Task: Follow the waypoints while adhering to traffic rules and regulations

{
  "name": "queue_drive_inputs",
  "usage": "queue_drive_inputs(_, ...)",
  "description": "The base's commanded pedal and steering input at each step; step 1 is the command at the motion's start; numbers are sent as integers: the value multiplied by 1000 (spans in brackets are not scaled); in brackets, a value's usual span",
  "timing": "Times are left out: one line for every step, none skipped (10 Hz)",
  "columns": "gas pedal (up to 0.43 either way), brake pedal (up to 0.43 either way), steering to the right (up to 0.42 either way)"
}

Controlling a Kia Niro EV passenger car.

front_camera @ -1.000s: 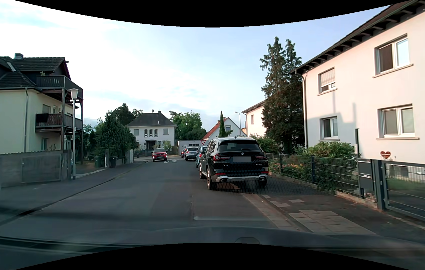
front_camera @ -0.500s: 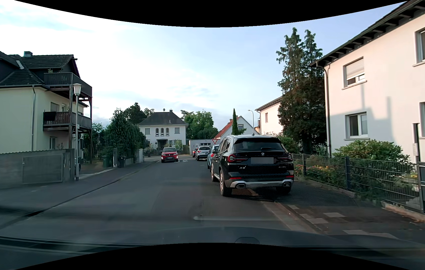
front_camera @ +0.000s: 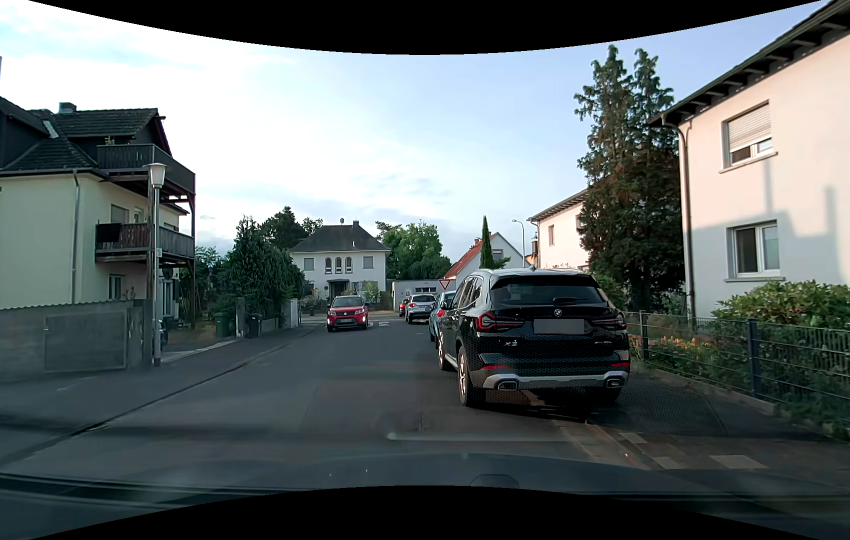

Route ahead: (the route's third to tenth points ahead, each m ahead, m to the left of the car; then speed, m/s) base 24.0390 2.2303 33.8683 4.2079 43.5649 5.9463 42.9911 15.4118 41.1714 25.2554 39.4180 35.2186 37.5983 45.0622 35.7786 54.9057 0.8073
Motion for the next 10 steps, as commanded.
queue_drive_inputs(0,226,-220)
queue_drive_inputs(0,213,-227)
queue_drive_inputs(0,207,-233)
queue_drive_inputs(0,195,-235)
queue_drive_inputs(0,183,-235)
queue_drive_inputs(0,165,-236)
queue_drive_inputs(0,152,-243)
queue_drive_inputs(0,134,-251)
queue_drive_inputs(0,116,-268)
queue_drive_inputs(0,116,-296)
